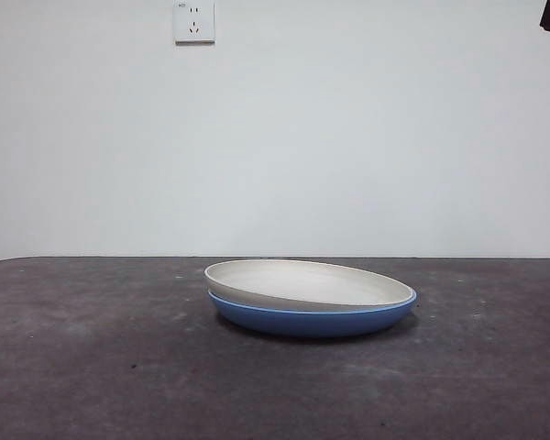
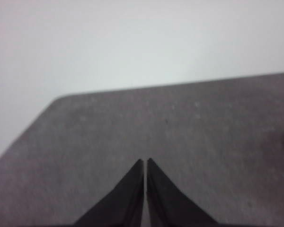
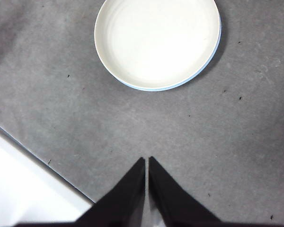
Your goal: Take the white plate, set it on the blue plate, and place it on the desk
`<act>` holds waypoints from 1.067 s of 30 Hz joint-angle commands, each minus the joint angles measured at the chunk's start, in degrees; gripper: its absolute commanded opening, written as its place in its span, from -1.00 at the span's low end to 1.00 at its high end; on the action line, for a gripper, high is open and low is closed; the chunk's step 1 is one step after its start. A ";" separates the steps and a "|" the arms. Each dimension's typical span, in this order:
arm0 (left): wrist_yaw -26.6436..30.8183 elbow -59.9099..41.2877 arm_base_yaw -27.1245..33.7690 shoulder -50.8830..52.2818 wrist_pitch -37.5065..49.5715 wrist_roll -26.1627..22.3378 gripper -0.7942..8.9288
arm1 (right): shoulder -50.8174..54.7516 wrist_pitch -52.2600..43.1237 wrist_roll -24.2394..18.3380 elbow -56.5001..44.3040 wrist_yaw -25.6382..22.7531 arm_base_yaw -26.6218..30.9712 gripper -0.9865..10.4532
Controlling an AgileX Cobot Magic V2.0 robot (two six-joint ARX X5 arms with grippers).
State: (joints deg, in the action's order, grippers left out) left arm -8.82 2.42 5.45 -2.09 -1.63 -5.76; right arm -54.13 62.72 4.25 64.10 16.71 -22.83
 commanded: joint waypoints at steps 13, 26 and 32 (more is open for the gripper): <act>0.31 -1.75 0.17 1.92 -8.74 2.43 -0.81 | -0.46 -0.52 -0.59 1.05 0.15 -0.28 -0.82; 0.28 -1.75 0.15 1.92 -8.72 2.62 -0.81 | -0.46 -0.55 -0.59 1.05 0.15 -0.28 -0.82; 0.28 -1.75 0.15 1.92 -8.72 2.62 -0.81 | -0.46 -0.55 -0.59 1.05 0.15 -0.28 -0.82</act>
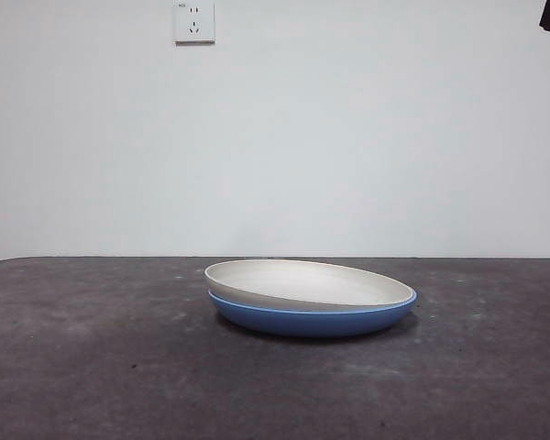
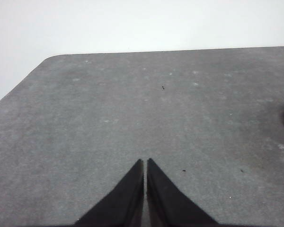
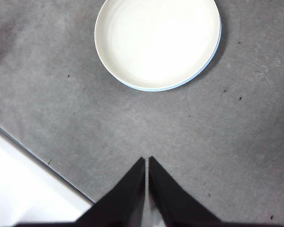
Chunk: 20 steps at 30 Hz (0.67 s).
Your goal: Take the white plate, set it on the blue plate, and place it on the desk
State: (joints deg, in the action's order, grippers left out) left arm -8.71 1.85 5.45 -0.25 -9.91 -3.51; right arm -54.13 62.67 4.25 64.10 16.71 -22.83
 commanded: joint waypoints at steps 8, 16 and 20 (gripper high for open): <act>0.17 -1.18 0.15 0.09 -0.44 0.35 -0.81 | -0.44 -0.48 -0.66 1.05 -0.28 -0.28 -0.82; 0.17 -1.18 0.15 0.09 -0.46 0.35 -0.81 | 6.91 -15.82 -5.03 -2.78 -0.96 7.87 -0.82; 0.17 -1.18 0.15 0.09 -0.46 0.35 -0.81 | 16.09 -30.93 -3.17 -13.05 -0.31 15.08 -0.82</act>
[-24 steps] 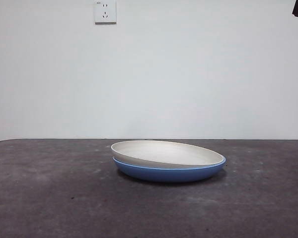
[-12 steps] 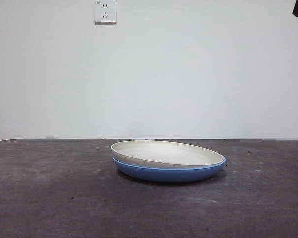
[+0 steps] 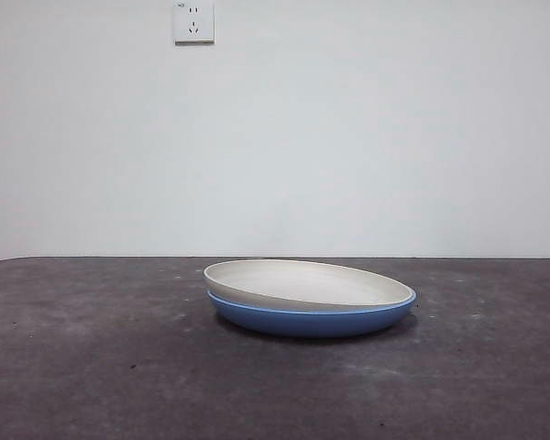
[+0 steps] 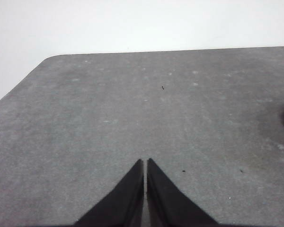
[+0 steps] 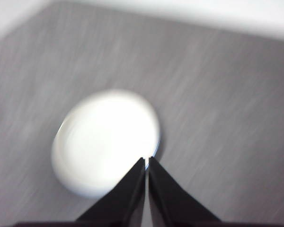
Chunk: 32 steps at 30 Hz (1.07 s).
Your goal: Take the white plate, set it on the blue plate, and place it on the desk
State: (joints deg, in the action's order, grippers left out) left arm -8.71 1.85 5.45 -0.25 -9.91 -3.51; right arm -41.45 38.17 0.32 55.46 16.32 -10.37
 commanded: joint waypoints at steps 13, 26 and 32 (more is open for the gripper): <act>0.17 -1.18 0.15 0.09 -0.46 0.35 -0.81 | 32.68 -32.89 1.97 -40.26 -6.69 12.35 -0.82; 0.17 -1.18 0.15 0.07 -0.46 0.35 -0.81 | 41.24 -35.63 4.94 -54.49 -9.31 12.07 -0.82; 0.17 -1.18 0.15 0.07 -0.46 0.35 -0.81 | 41.24 -31.26 5.01 -54.86 -9.33 11.96 -0.82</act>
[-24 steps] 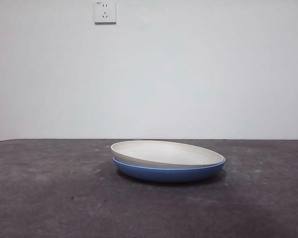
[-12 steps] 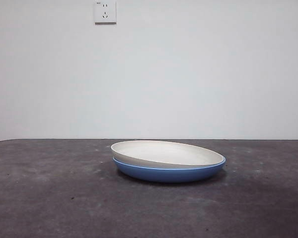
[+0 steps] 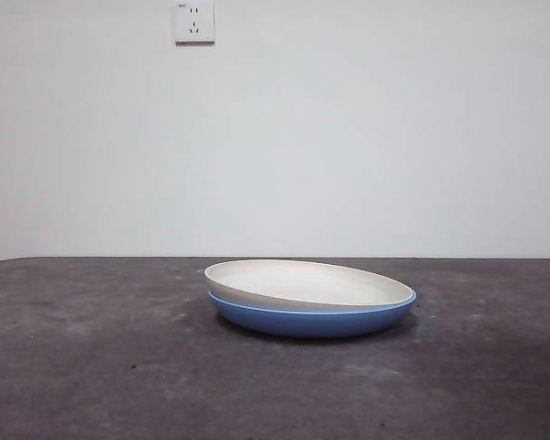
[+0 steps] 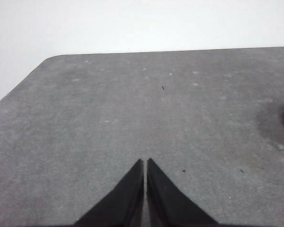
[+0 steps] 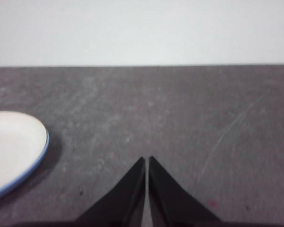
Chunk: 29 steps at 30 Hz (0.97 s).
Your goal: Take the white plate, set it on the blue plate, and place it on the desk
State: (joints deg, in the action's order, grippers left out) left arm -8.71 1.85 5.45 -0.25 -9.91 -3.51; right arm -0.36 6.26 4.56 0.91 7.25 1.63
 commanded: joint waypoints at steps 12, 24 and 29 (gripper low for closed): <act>0.17 -1.18 0.15 0.07 -0.46 0.35 -0.81 | 0.15 2.67 1.01 -0.26 -0.20 -0.70 -0.82; 0.17 -1.18 0.15 0.07 -0.46 0.35 -0.81 | 0.15 2.69 1.01 -0.26 -0.22 -0.70 -0.82; 0.17 -1.18 0.15 0.07 -0.46 0.35 -0.81 | 0.15 2.71 1.01 -0.26 -0.22 -0.70 -0.82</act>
State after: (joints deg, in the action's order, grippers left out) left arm -8.71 1.85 5.45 -0.25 -9.91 -3.51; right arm -0.36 9.19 4.84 0.93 7.18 1.10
